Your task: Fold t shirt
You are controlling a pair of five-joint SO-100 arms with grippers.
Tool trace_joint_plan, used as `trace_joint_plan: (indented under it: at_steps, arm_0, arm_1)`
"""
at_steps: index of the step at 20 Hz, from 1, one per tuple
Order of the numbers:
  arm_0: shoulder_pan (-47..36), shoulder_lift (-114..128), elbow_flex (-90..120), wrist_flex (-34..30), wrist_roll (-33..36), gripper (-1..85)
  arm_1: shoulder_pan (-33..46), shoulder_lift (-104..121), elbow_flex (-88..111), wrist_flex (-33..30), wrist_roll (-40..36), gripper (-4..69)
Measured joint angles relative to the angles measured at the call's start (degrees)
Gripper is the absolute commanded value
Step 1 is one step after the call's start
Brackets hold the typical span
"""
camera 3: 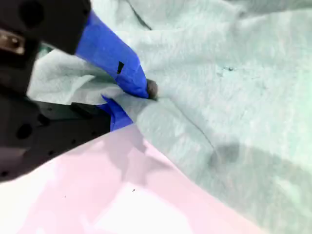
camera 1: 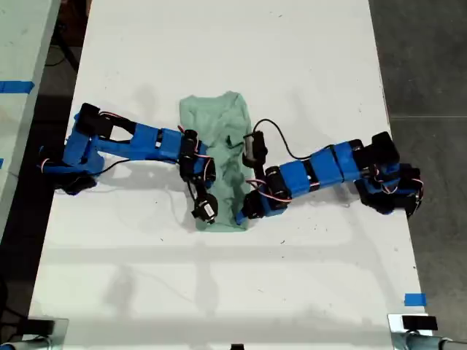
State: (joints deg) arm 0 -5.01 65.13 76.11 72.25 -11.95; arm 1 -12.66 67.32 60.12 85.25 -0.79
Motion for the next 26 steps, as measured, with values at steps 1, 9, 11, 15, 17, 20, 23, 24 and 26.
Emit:
trace_joint_plan:
  at_steps: [1,9,11,15,17,20,23,24,26]
  arm_0:
    - [0.0,0.0,0.0,0.0,0.0,-0.1]
    - [0.0,-0.1,-0.4,0.2,0.0,-0.1]
    - [0.0,-0.5,-2.0,1.4,0.0,-0.1]
    - [0.6,0.0,-4.5,3.0,1.1,-0.1]
    - [0.9,4.0,-4.7,3.3,2.1,-0.1]
    - [0.8,12.1,-4.7,5.0,3.0,-0.1]
    - [-1.5,20.0,-2.9,8.3,3.0,-0.1]
    - [-3.6,22.6,-0.4,8.6,3.4,-0.1]
    - [-8.1,27.5,5.8,8.7,4.6,-0.1]
  arm_1:
    - [0.0,-1.3,0.0,-1.5,0.1,21.6]
    - [0.7,-6.3,-1.0,-5.8,0.8,1.2]
    - [0.7,-6.3,-1.0,-5.6,0.7,1.2]
    - [0.7,-3.5,-0.8,-3.8,-1.3,1.2]
    - [1.5,1.1,-0.8,-3.3,-3.1,1.2]
    - [4.8,7.9,-0.7,-4.2,-7.4,1.2]
    - [11.3,12.3,-0.5,-6.9,-13.7,1.2]
    - [13.8,13.4,0.3,-8.3,-15.8,1.2]
    - [18.4,14.9,0.6,-10.8,-20.0,1.2]
